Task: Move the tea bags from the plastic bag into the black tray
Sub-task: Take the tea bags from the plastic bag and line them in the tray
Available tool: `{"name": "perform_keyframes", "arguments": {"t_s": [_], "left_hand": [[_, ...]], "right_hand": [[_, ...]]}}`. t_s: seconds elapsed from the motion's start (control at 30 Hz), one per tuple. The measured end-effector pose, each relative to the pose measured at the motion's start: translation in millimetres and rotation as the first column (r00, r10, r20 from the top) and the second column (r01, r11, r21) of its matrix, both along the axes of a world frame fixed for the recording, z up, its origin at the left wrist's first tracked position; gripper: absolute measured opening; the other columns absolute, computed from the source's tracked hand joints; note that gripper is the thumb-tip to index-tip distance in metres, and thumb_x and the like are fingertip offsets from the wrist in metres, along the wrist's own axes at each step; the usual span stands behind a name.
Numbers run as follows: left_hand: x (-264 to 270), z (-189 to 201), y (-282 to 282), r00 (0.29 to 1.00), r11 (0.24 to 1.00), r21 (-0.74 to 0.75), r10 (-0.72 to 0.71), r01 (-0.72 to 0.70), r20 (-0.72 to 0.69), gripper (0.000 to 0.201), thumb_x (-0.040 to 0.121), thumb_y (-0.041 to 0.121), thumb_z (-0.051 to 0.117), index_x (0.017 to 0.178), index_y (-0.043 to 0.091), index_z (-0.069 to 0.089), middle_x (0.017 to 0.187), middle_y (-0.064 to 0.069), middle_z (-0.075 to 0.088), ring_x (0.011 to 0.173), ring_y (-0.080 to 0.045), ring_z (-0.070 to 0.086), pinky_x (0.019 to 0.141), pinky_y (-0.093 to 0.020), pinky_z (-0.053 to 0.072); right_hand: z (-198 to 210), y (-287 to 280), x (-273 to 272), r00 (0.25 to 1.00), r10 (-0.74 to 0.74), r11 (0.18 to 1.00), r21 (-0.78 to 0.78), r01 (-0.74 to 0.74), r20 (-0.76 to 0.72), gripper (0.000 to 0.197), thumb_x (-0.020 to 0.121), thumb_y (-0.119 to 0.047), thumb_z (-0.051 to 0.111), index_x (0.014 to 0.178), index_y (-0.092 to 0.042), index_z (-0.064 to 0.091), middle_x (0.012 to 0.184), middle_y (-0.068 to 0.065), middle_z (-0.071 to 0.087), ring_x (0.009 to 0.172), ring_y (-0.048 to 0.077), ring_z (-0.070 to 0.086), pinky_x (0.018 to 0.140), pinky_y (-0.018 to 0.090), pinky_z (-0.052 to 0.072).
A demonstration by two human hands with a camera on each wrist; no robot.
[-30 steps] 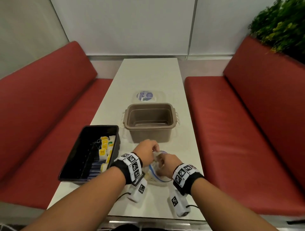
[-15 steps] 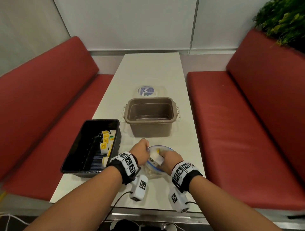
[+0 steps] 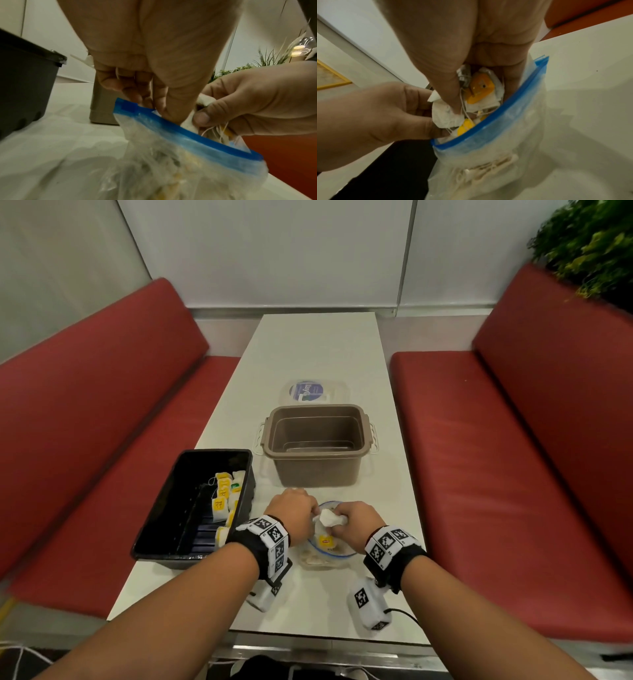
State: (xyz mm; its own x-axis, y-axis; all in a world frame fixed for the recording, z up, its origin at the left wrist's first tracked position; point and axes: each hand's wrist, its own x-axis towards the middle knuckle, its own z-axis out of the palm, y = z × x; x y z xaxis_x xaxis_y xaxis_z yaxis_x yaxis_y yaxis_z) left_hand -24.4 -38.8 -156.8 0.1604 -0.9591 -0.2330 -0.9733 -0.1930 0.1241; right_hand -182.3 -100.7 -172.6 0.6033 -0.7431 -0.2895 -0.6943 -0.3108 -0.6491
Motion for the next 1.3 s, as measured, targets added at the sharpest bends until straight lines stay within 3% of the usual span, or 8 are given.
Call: {"name": "perform_keyframes", "arguments": {"t_s": [0.13,0.27,0.37,0.5,0.67,0.83,1.07,1.3], "left_hand": [[-2.8,0.7,-4.8,0.998,0.997,-0.049,-0.058,0.058,0.008,0.030,0.081,0.046,0.064,0.107,0.031,0.068,0.111,0.003,0.061,0.106,-0.022,0.054,0.088,-0.036,0.047],[-1.6,-2.7,-7.6,0.997,0.993,-0.084,-0.083,0.083,-0.004,0.026,0.086,0.040,0.063,0.109,0.029,0.070,0.112,0.002,0.058,0.106,-0.022,0.051,0.089,-0.037,0.046],[2.2,-7.3,-8.9,0.981,0.987,-0.156,-0.059,0.030,-0.185,0.016,0.084,0.031,0.065,0.097,0.028,0.072,0.104,0.004,0.060,0.099,-0.018,0.055,0.087,-0.035,0.048],[4.4,-3.4,-9.7,0.843,0.951,-0.233,0.051,-0.205,-0.536,0.004,0.080,0.026,0.070,0.077,0.027,0.071,0.084,0.012,0.068,0.069,0.003,0.057,0.069,-0.016,0.046],[4.8,2.8,-16.6,0.675,0.935,-0.141,0.124,-0.324,-0.727,0.006,0.081,0.018,0.067,0.077,0.021,0.070,0.068,0.007,0.070,0.065,-0.008,0.063,0.072,-0.028,0.055],[9.3,2.3,-16.8,0.808,0.980,-0.136,0.039,-0.146,-0.589,0.022,0.081,0.007,0.060,0.078,0.029,0.062,0.072,0.009,0.064,0.063,-0.005,0.058,0.068,-0.024,0.050],[12.0,7.8,-14.1,0.948,0.997,-0.037,-0.076,0.068,-0.308,0.023,0.084,0.013,0.057,0.082,0.030,0.073,0.074,0.016,0.064,0.062,0.000,0.053,0.071,-0.016,0.042],[8.6,7.8,-23.2,0.924,0.966,-0.119,0.180,-0.231,-0.336,0.016,0.088,0.023,0.056,0.091,0.023,0.071,0.091,0.005,0.072,0.088,-0.019,0.065,0.082,-0.032,0.055]], "right_hand": [[7.4,-1.3,0.6,0.999,0.035,0.999,0.010,-0.034,-0.017,0.022,0.087,-0.023,0.062,0.108,-0.021,0.069,0.104,0.006,0.071,0.097,0.024,0.063,0.077,0.027,0.046],[10.2,-3.8,0.6,0.999,0.034,0.998,0.056,-0.033,-0.031,0.019,0.087,-0.022,0.056,0.072,-0.032,0.059,0.083,0.001,0.064,0.080,0.022,0.061,0.068,0.026,0.045],[13.2,-7.3,-0.4,1.000,0.014,0.996,0.086,-0.013,-0.003,0.021,0.087,-0.023,0.053,0.070,-0.033,0.060,0.084,0.001,0.067,0.080,0.022,0.063,0.070,0.030,0.050],[16.2,-15.1,-6.4,0.997,-0.051,0.993,0.107,0.045,0.055,0.014,0.086,-0.022,0.059,0.075,-0.021,0.067,0.079,0.004,0.071,0.079,0.024,0.068,0.071,0.032,0.054],[15.3,-22.1,-13.5,0.991,-0.090,0.986,0.151,0.074,0.103,0.021,0.085,-0.014,0.064,0.065,-0.021,0.063,0.070,0.007,0.072,0.065,0.024,0.072,0.062,0.034,0.059],[10.5,-24.4,-14.3,0.996,-0.083,0.995,0.056,0.081,0.031,0.016,0.086,-0.024,0.063,0.070,-0.024,0.061,0.079,0.004,0.071,0.071,0.024,0.066,0.068,0.033,0.055],[9.5,-23.9,-17.9,0.995,-0.101,0.995,0.018,0.101,-0.006,0.031,0.092,-0.027,0.057,0.064,-0.028,0.047,0.082,0.002,0.060,0.080,0.023,0.057,0.070,0.028,0.039],[7.3,-21.5,-20.0,0.990,-0.140,0.987,0.072,0.140,-0.015,0.023,0.095,-0.026,0.051,0.079,-0.011,0.055,0.082,0.005,0.059,0.083,0.027,0.053,0.072,0.030,0.038]]}}
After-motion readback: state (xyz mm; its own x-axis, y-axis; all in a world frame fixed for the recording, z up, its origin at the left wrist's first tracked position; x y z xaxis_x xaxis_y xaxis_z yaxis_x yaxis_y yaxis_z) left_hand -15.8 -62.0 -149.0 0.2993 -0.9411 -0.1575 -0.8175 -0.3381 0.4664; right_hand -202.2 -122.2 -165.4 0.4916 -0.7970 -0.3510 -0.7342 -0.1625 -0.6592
